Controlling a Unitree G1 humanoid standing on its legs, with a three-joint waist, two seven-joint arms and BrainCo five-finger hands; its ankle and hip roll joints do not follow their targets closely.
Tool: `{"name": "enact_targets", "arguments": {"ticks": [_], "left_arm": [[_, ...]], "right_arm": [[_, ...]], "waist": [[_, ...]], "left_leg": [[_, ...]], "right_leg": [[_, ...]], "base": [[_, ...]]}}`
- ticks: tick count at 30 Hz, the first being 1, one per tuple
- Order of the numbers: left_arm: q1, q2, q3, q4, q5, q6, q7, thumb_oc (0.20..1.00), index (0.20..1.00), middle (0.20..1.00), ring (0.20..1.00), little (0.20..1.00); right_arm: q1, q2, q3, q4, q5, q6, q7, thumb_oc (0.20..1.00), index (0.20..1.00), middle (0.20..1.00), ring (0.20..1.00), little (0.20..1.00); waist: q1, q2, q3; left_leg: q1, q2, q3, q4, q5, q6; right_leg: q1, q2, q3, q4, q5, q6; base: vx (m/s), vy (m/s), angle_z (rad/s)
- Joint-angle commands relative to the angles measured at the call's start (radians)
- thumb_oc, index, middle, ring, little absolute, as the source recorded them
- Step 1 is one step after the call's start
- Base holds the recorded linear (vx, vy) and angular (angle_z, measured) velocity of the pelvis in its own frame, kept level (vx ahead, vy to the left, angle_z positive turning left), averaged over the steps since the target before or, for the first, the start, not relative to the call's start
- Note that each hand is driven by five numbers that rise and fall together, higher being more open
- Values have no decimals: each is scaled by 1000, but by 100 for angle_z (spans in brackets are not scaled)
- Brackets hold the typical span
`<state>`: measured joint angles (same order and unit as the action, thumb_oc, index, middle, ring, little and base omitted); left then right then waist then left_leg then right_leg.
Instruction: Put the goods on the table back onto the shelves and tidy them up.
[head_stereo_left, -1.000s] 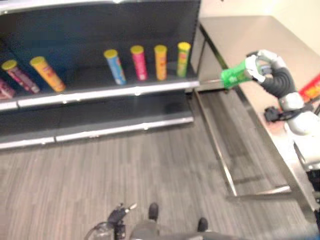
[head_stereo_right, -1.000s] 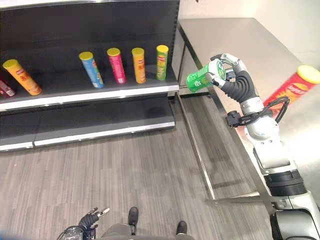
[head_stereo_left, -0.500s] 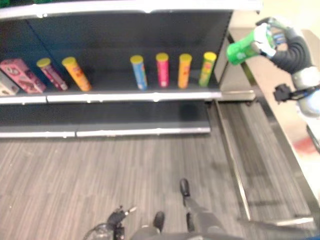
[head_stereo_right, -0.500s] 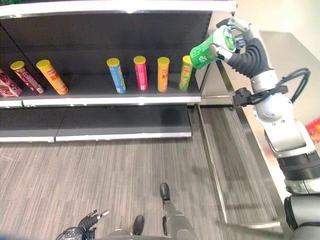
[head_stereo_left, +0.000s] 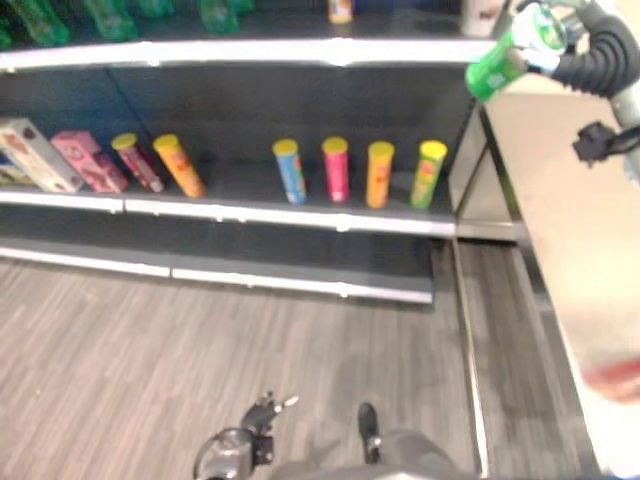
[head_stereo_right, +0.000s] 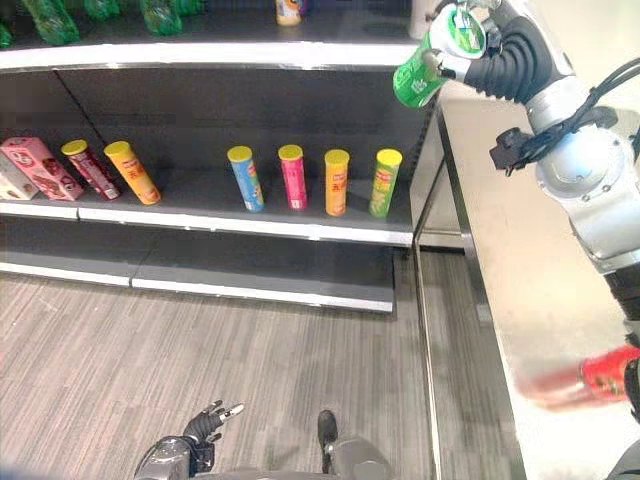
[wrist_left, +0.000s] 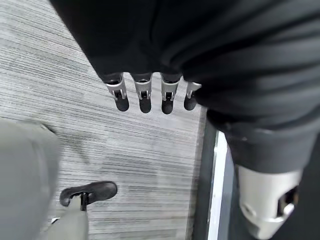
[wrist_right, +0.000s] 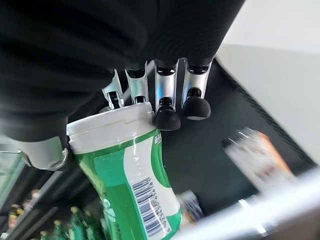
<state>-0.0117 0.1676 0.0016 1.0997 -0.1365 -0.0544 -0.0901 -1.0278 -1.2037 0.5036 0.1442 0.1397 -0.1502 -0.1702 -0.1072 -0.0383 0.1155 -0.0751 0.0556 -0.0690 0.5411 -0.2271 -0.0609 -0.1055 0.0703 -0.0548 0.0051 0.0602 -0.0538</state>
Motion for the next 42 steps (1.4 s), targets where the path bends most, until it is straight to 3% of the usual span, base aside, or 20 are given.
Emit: {"name": "enact_targets", "arguments": {"ticks": [1,3,4,7,12,13,14,17,18,21,24,26,29,31,33,34,35,42], "left_arm": [[38,65,-8,4,10,-10,2,1000,1000,1000,1000,1000],[46,70,-7,11,17,-8,-2,1000,1000,1000,1000,1000],[46,74,-8,24,24,-10,-3,1000,1000,1000,1000,1000],[49,81,-4,24,31,-12,-8,1000,1000,1000,1000,1000],[49,88,2,46,41,-20,-15,1000,1000,1000,1000,1000],[48,86,3,46,41,-20,-15,1000,1000,1000,1000,1000],[57,90,9,54,45,-22,-18,1000,1000,1000,1000,1000],[64,103,13,75,53,-29,-15,1000,1000,1000,1000,1000],[68,115,20,87,55,-26,-10,1000,1000,1000,1000,1000],[70,114,28,79,53,-26,-6,1000,1000,1000,1000,1000],[67,119,41,63,45,-22,3,1000,1000,1000,1000,1000],[67,122,46,53,40,-23,9,1000,1000,1000,1000,1000],[66,119,53,59,28,-30,11,1000,1000,1000,1000,1000],[69,113,53,62,24,-33,9,1000,1000,1000,1000,1000],[57,118,33,71,22,-31,10,1000,1000,1000,1000,1000],[57,118,32,71,22,-31,10,1000,1000,1000,1000,1000],[41,131,5,78,23,-27,8,1000,1000,1000,1000,1000],[26,123,-7,104,40,-28,7,1000,1000,1000,1000,1000]], "right_arm": [[-116,10,28,80,60,-33,-22,200,200,200,200,200],[-125,10,47,97,64,-31,-16,200,200,200,200,200],[-130,14,49,107,64,-31,-18,200,200,200,200,200],[-160,16,54,120,64,-33,-24,200,200,200,200,200],[-274,29,143,187,85,-27,-15,200,200,200,200,200],[-280,30,149,190,86,-28,-15,200,200,200,200,200],[-303,48,176,217,77,-17,-11,200,200,200,200,200],[-347,79,230,248,69,-7,-1,200,200,200,200,200],[-363,87,266,280,70,-1,7,200,200,200,200,200],[-377,66,308,305,73,9,14,200,200,200,200,200],[-408,68,343,319,84,12,21,200,200,200,200,200],[-420,67,361,332,84,15,25,200,200,200,200,200],[-463,65,405,352,80,16,27,200,200,200,200,200],[-455,74,404,355,85,16,29,200,200,200,200,200],[-421,50,423,362,77,22,46,200,200,200,200,200],[-420,49,422,361,76,22,46,200,200,200,200,200],[-402,-15,432,347,59,27,63,200,200,200,200,200],[-369,-61,442,315,86,25,91,200,200,200,200,200]], "waist": [[67,-75,-57],[82,-75,-60],[93,-68,-62],[122,-63,-65],[172,-74,-63],[173,-73,-62],[180,-47,-84],[199,-37,-108],[205,-36,-120],[198,-8,-121],[179,24,-81],[177,17,-70],[156,8,-62],[128,13,-37],[88,9,-4],[87,12,1],[74,-24,-10],[55,-51,-46]], "left_leg": [[20,28,77,-241,153,82],[28,45,82,-428,185,68],[29,51,68,-531,235,57],[-16,32,36,-626,269,49],[-165,-1,-17,-628,250,31],[-165,-1,-16,-628,249,31],[-143,6,-27,-628,269,27],[-108,-7,-3,-628,295,27],[-81,-28,13,-628,290,29],[-32,-45,12,-628,284,38],[22,-48,1,-628,278,38],[43,-57,8,-628,264,38],[70,-78,-2,-628,243,49],[109,-85,-14,-628,239,61],[150,-90,-34,-628,235,72],[157,-86,-37,-628,231,72],[158,-95,-31,-628,215,76],[162,-67,-14,-628,207,75]], "right_leg": [[77,-60,83,-92,60,92],[97,-59,83,-92,45,94],[107,-51,87,-92,28,91],[124,-41,100,-92,5,83],[162,-71,147,-92,2,76],[162,-72,149,-92,2,76],[172,-89,158,-92,5,68],[203,-155,152,-92,21,54],[227,-201,138,-71,49,43],[210,-218,150,72,54,30],[148,-176,180,216,37,24],[140,-165,173,204,34,36],[81,-113,164,90,23,68],[-12,-54,144,11,19,79],[-90,5,166,-37,29,83],[-82,7,163,-36,26,83],[-43,-8,173,-72,30,75],[-22,-27,132,-92,53,82]], "base": [[280,29,45],[285,72,27],[242,98,14],[165,78,11],[204,168,-23],[234,312,-50],[253,378,-63],[322,461,-79],[396,495,-50],[295,390,-39],[159,282,-3],[131,150,-8],[152,90,-17],[211,92,-25],[196,73,-8],[152,9,30],[94,-39,86],[99,-57,56]]}}
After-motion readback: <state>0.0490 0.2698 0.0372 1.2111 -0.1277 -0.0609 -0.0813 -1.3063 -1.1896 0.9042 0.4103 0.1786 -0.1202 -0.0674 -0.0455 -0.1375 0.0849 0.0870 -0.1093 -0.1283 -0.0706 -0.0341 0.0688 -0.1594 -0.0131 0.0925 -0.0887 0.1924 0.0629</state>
